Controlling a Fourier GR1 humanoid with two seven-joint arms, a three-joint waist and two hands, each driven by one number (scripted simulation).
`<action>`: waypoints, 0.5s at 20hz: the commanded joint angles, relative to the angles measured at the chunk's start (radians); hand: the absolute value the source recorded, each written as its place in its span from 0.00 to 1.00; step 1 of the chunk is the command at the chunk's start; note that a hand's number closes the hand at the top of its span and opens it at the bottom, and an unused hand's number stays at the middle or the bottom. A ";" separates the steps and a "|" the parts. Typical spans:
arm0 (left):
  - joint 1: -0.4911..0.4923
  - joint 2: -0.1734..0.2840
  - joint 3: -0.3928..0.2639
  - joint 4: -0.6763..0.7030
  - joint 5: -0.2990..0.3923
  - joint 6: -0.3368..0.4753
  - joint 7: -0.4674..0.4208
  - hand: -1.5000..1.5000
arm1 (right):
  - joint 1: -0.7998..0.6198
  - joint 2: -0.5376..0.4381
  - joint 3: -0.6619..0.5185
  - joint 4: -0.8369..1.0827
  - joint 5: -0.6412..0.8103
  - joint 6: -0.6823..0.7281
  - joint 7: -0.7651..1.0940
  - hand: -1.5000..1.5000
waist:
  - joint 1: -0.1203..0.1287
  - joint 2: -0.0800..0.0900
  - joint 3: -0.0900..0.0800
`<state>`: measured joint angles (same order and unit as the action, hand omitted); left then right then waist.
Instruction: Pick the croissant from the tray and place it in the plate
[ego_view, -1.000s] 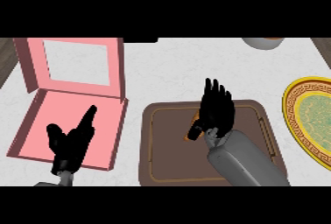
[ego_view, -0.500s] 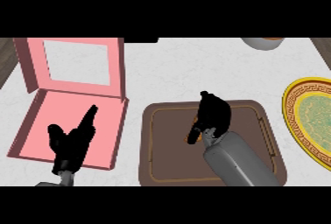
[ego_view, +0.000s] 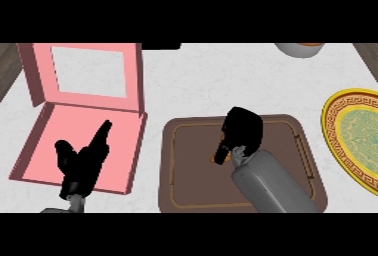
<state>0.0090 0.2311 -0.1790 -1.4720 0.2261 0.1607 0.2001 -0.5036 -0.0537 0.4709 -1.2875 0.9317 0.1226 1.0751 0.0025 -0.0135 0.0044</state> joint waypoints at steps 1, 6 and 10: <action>0.025 -0.023 0.010 0.054 0.018 -0.035 -0.034 0.50 | 0.056 -0.030 0.033 0.000 0.087 -0.014 0.020 1.00 | -0.003 0.013 -0.005; 0.043 -0.025 0.002 0.025 -0.006 -0.001 -0.007 0.50 | 0.372 -0.082 0.255 -0.421 0.068 -0.076 -0.166 1.00 | -0.045 0.000 -0.004; 0.051 -0.022 0.023 0.014 0.005 0.000 -0.013 0.50 | 0.445 -0.154 0.349 -0.676 0.163 -0.219 -0.222 1.00 | -0.062 -0.007 -0.004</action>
<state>0.0501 0.2257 -0.1540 -1.4878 0.2191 0.1676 0.1904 -0.1600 -0.1493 0.7291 -1.7537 1.0373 0.0097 0.9127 -0.0385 -0.0235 0.0073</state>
